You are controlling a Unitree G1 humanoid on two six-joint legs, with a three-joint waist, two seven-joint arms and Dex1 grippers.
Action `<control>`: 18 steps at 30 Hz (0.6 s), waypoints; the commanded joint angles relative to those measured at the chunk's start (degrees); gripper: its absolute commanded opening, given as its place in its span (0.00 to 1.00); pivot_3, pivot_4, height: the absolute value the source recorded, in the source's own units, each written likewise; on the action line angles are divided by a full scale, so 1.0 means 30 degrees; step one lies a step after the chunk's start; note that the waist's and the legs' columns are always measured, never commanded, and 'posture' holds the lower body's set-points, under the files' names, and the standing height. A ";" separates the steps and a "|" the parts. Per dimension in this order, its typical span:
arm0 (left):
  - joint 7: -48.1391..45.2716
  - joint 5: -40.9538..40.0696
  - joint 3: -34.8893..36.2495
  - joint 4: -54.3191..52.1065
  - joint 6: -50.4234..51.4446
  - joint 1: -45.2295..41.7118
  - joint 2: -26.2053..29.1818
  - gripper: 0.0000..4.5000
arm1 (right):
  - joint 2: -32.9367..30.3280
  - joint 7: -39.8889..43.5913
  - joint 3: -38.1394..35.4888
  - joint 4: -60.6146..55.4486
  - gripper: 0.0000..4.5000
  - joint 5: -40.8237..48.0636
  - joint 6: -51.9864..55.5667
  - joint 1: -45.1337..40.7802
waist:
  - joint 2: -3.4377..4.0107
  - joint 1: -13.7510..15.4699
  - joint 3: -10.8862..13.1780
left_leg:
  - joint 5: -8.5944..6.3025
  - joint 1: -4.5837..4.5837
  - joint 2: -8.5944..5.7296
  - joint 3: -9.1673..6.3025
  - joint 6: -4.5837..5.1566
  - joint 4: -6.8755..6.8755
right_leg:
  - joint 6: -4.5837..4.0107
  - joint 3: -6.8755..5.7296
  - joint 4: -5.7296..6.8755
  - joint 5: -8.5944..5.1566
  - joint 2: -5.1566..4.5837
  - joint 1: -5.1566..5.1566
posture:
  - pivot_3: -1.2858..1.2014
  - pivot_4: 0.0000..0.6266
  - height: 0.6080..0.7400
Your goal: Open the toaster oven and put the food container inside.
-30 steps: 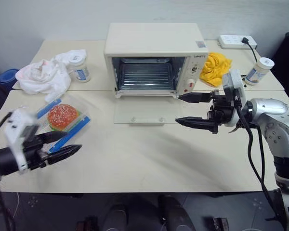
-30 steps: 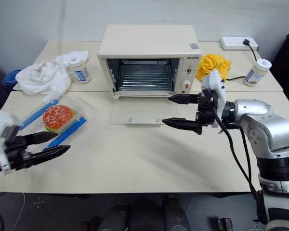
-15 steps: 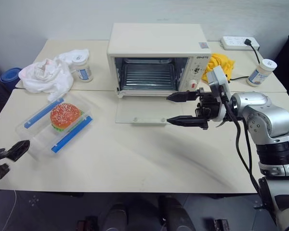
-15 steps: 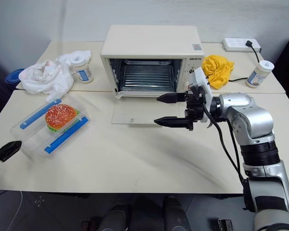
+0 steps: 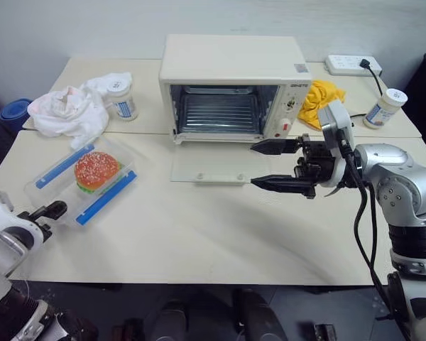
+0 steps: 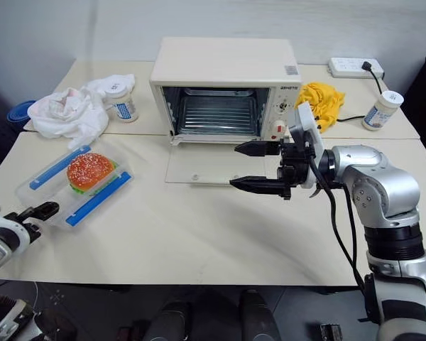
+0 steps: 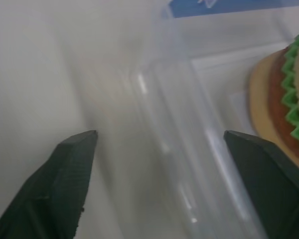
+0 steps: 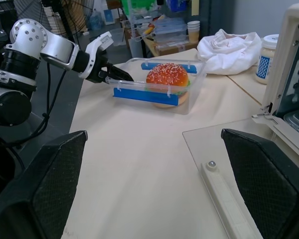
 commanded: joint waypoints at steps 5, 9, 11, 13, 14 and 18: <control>0.2340 -0.1971 -0.0632 0.1492 -0.0156 -0.1199 0.0903 0.39 | -0.0553 -0.0515 -0.1040 -0.1294 1.00 0.0821 0.0401 0.0309 | 0.0001 -0.0126 -0.0001 | 0.0000 0.0006 0.0007 0.0012 -0.0002 -0.0021 | 0.0001 0.0010 0.0008 0.0001 0.0009 -0.0021 | 0.52 0.24 1.00; 0.3032 -0.3216 -0.0836 0.2093 -0.0156 -0.0948 0.1884 0.13 | -0.0890 -0.0585 -0.1220 -0.1526 1.00 0.0961 0.0525 0.0634 | 0.0001 -0.0122 -0.0001 | 0.0004 0.0026 0.0005 0.0011 -0.0004 -0.0025 | -0.0001 0.0009 0.0016 -0.0001 0.0010 -0.0010 | 0.52 0.24 1.00; 0.2740 -0.4197 -0.1621 0.2266 -0.0156 -0.0116 0.3169 0.07 | -0.1218 -0.0680 -0.1464 -0.1670 1.00 0.1310 0.1092 0.0880 | 0.0001 -0.0172 -0.0001 | 0.0004 0.0020 0.0008 0.0011 -0.0004 -0.0023 | -0.0002 0.0013 0.0019 -0.0001 0.0013 -0.0016 | 0.52 0.24 1.00; 0.2210 -0.5589 -0.2400 0.2383 -0.0156 0.0769 0.4441 0.06 | -0.1617 -0.0735 -0.1878 -0.1813 1.00 0.2061 0.1986 0.1119 | 0.0000 -0.0183 -0.0001 | 0.0003 0.0021 0.0017 0.0014 -0.0005 -0.0036 | -0.0006 0.0017 0.0015 -0.0003 0.0019 -0.0023 | 0.52 0.24 1.00; 0.1987 -0.6333 -0.2655 0.2464 -0.0156 0.1105 0.4936 0.06 | -0.1793 -0.0751 -0.2103 -0.1881 1.00 0.2484 0.2438 0.1212 | 0.0001 -0.0178 0.0000 | 0.0003 0.0014 0.0018 0.0017 -0.0006 -0.0043 | -0.0010 0.0019 0.0011 -0.0005 0.0018 -0.0035 | 0.52 0.24 1.00; 0.1277 -1.0150 -0.3461 0.2581 -0.0156 0.1984 0.6863 0.06 | -0.2098 -0.1427 -0.2769 -0.2727 1.00 0.2034 0.1690 0.2217 | -0.0002 -0.0078 0.0001 | 0.0002 -0.0006 0.0011 0.0011 -0.0005 -0.0052 | -0.0014 0.0012 -0.0022 -0.0008 0.0002 -0.0032 | 0.52 0.24 1.00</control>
